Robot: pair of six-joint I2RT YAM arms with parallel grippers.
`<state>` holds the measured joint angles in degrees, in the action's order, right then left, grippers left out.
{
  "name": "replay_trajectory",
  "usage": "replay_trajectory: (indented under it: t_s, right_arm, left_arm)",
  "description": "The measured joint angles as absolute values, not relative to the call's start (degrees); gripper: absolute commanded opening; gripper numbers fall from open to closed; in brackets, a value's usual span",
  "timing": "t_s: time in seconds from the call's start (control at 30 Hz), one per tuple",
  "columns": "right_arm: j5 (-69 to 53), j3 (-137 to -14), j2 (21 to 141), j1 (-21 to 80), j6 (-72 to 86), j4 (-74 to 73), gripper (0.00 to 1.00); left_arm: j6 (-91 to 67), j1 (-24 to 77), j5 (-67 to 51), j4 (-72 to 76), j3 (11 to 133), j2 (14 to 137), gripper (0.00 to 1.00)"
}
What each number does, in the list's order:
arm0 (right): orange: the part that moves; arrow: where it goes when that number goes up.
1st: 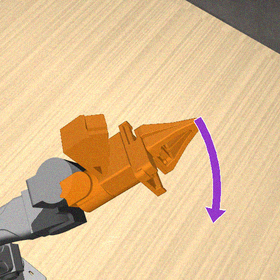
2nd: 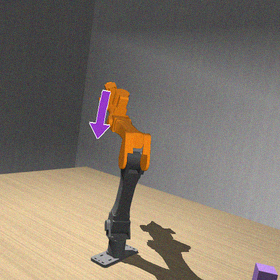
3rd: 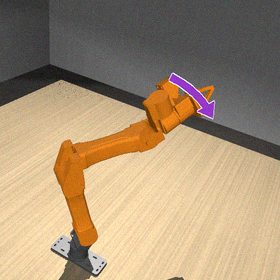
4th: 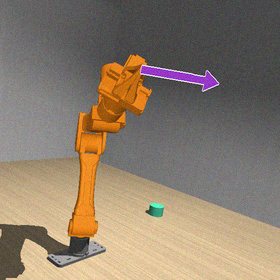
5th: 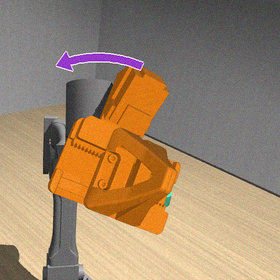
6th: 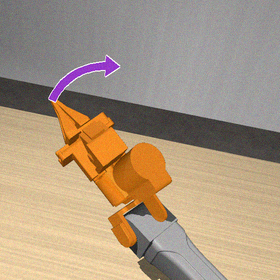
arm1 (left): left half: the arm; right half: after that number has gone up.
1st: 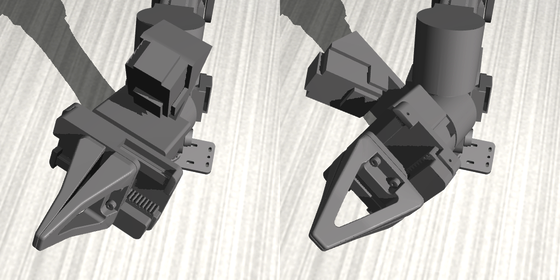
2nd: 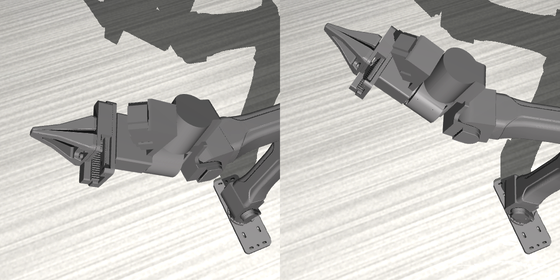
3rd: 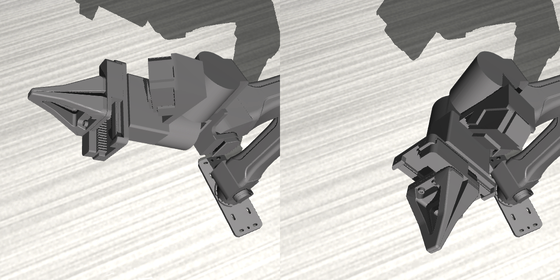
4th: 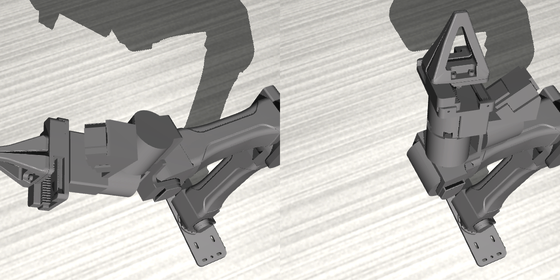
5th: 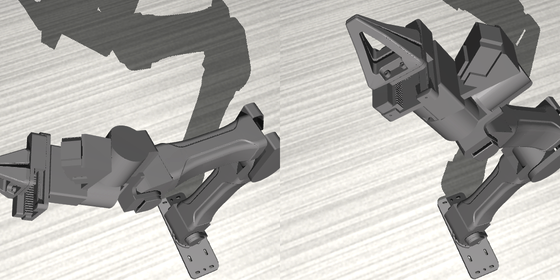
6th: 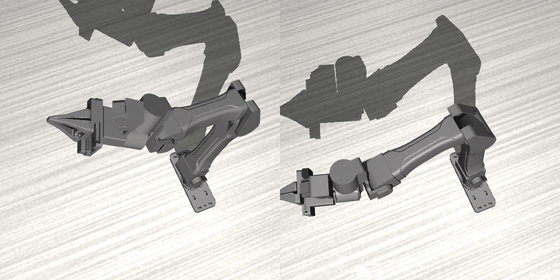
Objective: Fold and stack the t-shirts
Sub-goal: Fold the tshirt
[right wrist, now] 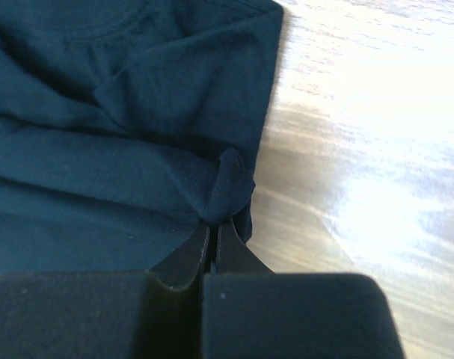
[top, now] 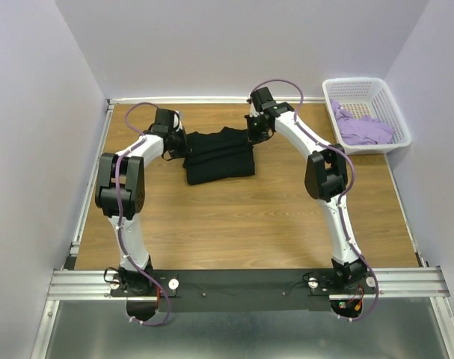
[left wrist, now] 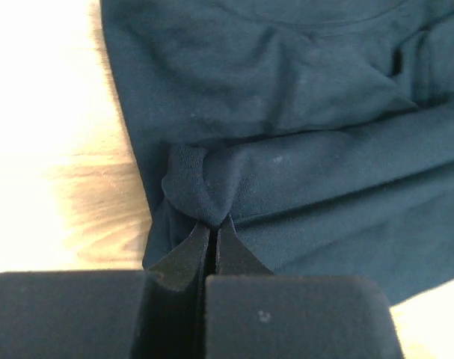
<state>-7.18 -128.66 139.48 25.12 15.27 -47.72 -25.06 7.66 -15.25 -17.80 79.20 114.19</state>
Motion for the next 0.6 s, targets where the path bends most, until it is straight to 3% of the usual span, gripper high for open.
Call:
replay_trajectory:
  t_s: [0.2, 0.37, 0.5, 0.6]
  right_arm:
    - [-8.1, -125.8, 139.4, 25.1, 14.5, -43.5, 0.05]
    - [-9.5, -122.8, 138.3, 25.1, 13.4, -39.6, 0.32]
    - [-9.5, -121.4, 138.0, 25.0, 13.0, -37.2, 0.36]
    - [-9.5, -121.1, 137.7, 25.0, 12.7, -36.1, 0.49]
  left_arm:
    - [-27.1, 6.9, -15.4, -13.6, 75.4, 111.0, 0.0]
    - [-29.7, 6.7, -15.3, -9.5, 69.2, 106.9, 0.0]
    - [-31.5, 6.3, -15.2, -7.6, 67.3, 105.6, 0.0]
    - [-33.5, 5.8, -15.0, -6.3, 66.4, 105.6, 0.0]
